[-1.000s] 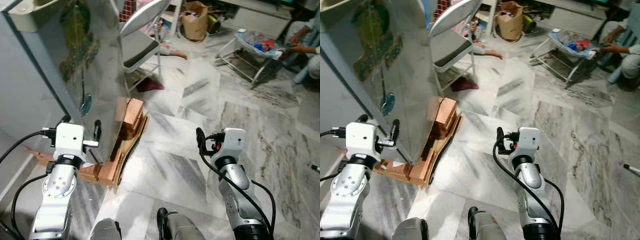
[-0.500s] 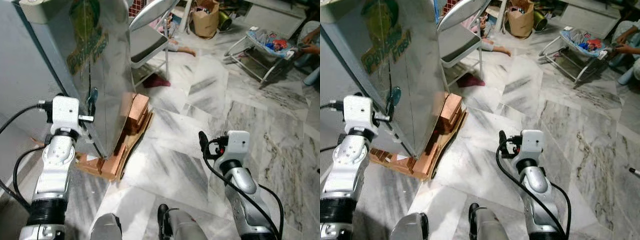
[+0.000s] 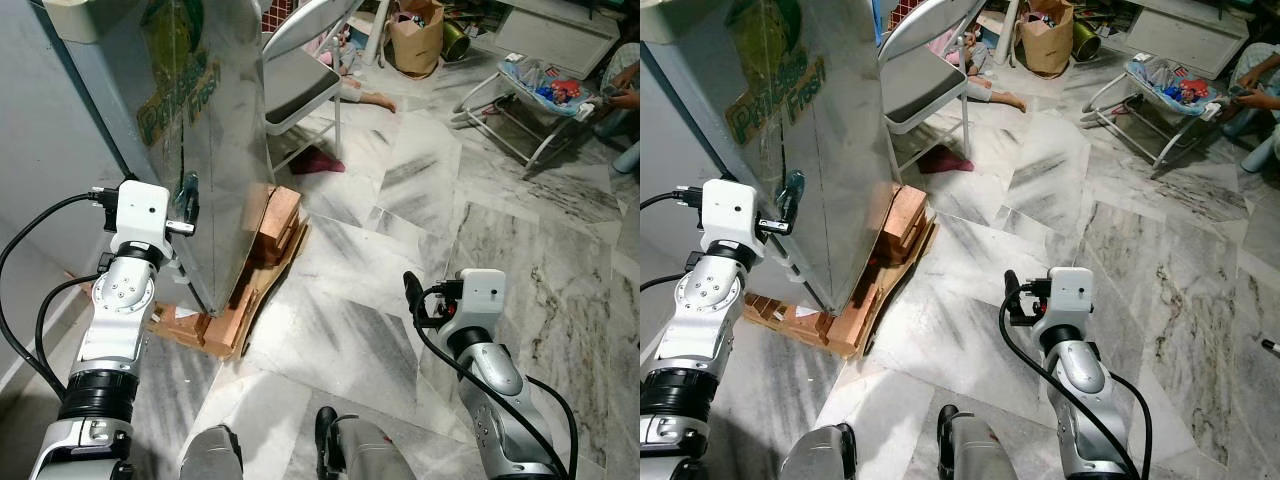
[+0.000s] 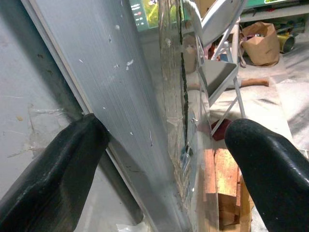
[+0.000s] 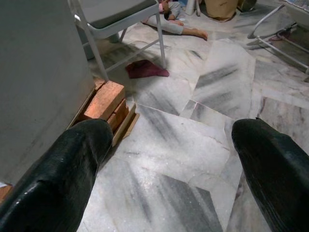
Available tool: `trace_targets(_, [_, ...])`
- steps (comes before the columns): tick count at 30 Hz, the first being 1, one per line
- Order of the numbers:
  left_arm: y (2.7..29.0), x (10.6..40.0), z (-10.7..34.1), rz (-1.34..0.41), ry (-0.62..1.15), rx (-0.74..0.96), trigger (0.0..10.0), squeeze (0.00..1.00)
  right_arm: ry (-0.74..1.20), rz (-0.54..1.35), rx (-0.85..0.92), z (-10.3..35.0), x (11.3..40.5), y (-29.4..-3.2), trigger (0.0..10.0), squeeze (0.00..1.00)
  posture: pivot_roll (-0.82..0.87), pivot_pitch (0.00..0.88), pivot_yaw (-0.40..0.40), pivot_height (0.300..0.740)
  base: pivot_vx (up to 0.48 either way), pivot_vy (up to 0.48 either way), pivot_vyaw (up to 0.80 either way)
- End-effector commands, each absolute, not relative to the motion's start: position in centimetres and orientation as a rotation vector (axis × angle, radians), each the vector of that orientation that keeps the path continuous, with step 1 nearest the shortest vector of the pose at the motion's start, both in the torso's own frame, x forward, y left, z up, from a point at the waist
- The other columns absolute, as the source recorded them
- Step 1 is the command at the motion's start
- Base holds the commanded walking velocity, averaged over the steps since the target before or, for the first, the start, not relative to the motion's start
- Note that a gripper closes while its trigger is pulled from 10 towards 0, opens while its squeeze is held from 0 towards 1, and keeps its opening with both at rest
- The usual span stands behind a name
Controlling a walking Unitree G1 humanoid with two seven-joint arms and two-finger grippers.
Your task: Restocking fridge
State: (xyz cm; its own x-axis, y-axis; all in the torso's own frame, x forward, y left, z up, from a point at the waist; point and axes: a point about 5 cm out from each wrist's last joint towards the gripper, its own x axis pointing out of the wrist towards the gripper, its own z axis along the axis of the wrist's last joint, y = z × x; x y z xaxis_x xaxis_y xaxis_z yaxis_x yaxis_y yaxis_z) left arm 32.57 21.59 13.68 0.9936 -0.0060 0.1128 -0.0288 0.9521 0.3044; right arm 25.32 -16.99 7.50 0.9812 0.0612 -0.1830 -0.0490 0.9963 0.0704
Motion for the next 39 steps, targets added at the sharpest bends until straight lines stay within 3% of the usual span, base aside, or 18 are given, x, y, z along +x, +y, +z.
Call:
trace_targets(1, [21.3, 32.7, 13.4, -0.018, -0.098, 0.320, 10.0, 0.00, 0.183, 0.040, 0.061, 7.7, 25.0, -17.5, 10.0, 0.00, 0.08, 0.216, -0.110, 0.740, 0.000, 0.000, 0.00])
trace_targets(15, [21.3, 33.0, 13.2, -0.025, -0.107, 0.329, 10.0, 0.00, 0.187, 0.034, 0.063, 7.8, 25.0, -17.7, 10.0, 0.00, 0.08, 0.216, -0.108, 0.740, 0.000, 0.000, 0.00])
trace_targets(16, [10.5, 32.9, 14.1, -0.446, -0.161, 0.223, 10.0, 0.00, 0.280, 0.021, 0.072, 6.0, 23.5, -18.4, 10.0, 0.00, 0.08, 0.195, -0.095, 0.740, 0.000, 0.000, 0.00])
trace_targets(17, [5.9, 31.8, 15.1, -0.614, -0.201, 0.167, 10.0, 0.00, 0.314, 0.017, 0.076, 5.3, 22.7, -18.7, 10.0, 0.00, 0.09, 0.194, -0.094, 0.740, 0.000, 0.000, 0.00])
trace_targets(18, [3.6, 31.0, 15.8, -0.701, -0.224, 0.123, 10.0, 0.00, 0.331, 0.017, 0.085, 4.9, 22.3, -18.9, 10.0, 0.00, 0.09, 0.194, -0.093, 0.740, 0.000, 0.000, 0.00])
trace_targets(19, [3.1, 30.7, 15.9, -0.715, -0.226, 0.102, 10.0, 0.00, 0.332, 0.020, 0.091, 4.8, 22.1, -19.0, 10.0, 0.00, 0.09, 0.194, -0.093, 0.740, 0.000, 0.000, 0.00])
trace_targets(28, [8.8, 31.8, 14.2, -0.455, -0.191, 0.141, 10.0, 0.00, 0.240, 0.080, 0.053, 6.1, 23.1, -18.0, 10.0, 0.00, 0.10, 0.190, -0.103, 0.740, 0.000, 0.000, 0.00])
trace_targets(34, [10.5, 30.9, 13.8, -0.400, -0.162, 0.135, 10.0, 0.00, 0.232, 0.091, 0.060, 6.4, 23.2, -17.9, 10.0, 0.00, 0.11, 0.190, -0.113, 0.740, 0.000, 0.000, 0.00])
trace_targets(39, [13.7, 29.1, 12.7, -0.303, -0.145, 0.177, 10.0, 0.00, 0.200, 0.088, 0.061, 6.8, 23.3, -17.9, 10.0, 0.00, 0.11, 0.179, -0.112, 0.740, 0.000, 0.000, 0.00])
